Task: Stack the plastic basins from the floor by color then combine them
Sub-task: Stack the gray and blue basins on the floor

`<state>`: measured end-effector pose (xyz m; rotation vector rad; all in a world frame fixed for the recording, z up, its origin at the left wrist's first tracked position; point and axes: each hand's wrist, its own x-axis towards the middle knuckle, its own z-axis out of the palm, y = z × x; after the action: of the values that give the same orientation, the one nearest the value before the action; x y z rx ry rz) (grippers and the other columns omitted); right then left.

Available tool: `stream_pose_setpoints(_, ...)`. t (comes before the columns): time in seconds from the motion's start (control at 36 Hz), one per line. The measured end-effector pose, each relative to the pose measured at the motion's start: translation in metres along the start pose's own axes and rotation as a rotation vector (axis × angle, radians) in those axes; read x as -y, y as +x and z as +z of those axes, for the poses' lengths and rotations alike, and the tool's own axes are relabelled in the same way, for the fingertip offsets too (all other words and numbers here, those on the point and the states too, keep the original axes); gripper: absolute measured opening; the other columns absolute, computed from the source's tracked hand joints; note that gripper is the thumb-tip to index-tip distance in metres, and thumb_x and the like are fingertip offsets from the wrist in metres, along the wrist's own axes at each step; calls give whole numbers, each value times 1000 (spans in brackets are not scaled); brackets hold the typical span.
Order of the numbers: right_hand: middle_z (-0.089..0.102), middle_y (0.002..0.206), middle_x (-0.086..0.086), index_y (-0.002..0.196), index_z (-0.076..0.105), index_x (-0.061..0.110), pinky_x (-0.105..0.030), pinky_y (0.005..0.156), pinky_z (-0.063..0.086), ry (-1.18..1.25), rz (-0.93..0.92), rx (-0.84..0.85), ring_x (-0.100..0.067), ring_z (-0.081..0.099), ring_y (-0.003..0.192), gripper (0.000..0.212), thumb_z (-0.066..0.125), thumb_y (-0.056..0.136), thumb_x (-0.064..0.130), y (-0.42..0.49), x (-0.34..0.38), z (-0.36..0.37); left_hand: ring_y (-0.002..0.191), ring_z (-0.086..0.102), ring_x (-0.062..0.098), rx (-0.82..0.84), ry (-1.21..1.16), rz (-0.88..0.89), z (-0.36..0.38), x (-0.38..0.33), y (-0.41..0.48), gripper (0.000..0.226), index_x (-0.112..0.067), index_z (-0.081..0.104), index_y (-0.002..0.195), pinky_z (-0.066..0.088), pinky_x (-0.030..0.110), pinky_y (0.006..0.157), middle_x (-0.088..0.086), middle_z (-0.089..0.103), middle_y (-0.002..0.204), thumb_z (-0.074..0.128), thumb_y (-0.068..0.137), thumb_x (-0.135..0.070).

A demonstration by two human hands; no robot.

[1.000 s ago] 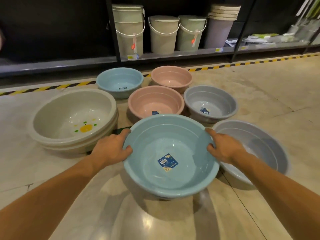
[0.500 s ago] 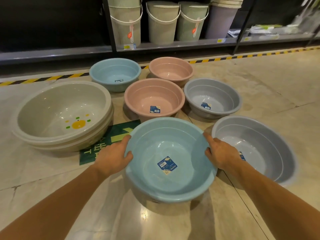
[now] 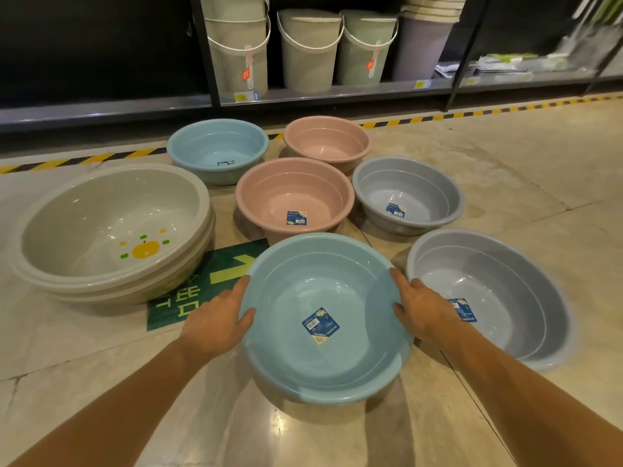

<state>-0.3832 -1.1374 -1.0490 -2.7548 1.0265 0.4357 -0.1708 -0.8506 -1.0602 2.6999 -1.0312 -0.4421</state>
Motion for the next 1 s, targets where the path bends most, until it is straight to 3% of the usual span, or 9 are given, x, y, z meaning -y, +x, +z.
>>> stream_pose_setpoints(0.22,50,135,-8,151,27,24,-43,90,56,-100,-43,-113,-26,58,112,55,45,102,40,-13,11,-32,96,61,14,-119,209,32,-40,-20,-6,46,-28,42,141,51,28,74,-3,58,122,43,99,-49)
stream_pose_setpoints(0.44,54,139,-10,144,41,19,-39,87,51,-272,-151,-149,-29,59,117,48,45,101,41,-17,57,-107,92,61,22,-174,326,119,-106,-26,-5,33,-20,57,115,42,35,76,3,63,108,45,95,-42)
stream_pose_setpoints(0.53,57,129,-10,138,44,17,-40,82,52,-283,-197,-175,-30,60,111,44,46,100,38,-18,83,-137,90,59,24,-173,350,138,-137,-19,-10,31,-18,58,108,38,37,78,5,63,105,44,95,-43)
stream_pose_setpoints(0.67,59,105,-1,123,53,23,-34,65,43,-283,-233,-220,-24,60,91,33,39,102,44,-24,129,-187,100,61,27,-119,323,100,-196,1,-18,33,-17,57,115,36,37,76,6,63,111,44,95,-41)
stream_pose_setpoints(0.75,62,107,-1,123,54,24,-35,67,45,-266,-255,-214,-22,56,86,31,40,103,43,-38,148,-213,105,60,28,-120,280,83,-228,9,-29,35,-18,56,118,40,37,83,6,62,115,43,95,-41)
stream_pose_setpoints(0.89,62,118,-3,140,46,27,-41,81,55,-286,-252,-231,-25,62,100,45,39,101,50,-44,151,-238,103,60,27,-147,275,86,-258,-1,-35,36,-19,58,116,44,39,88,5,63,114,42,95,-43)
stream_pose_setpoints(1.0,63,124,-4,142,44,26,-43,86,56,-289,-261,-256,-26,63,105,47,41,101,49,-37,130,-243,101,60,23,-138,277,72,-262,-30,-27,35,-23,58,120,47,38,88,3,64,114,47,94,-43)
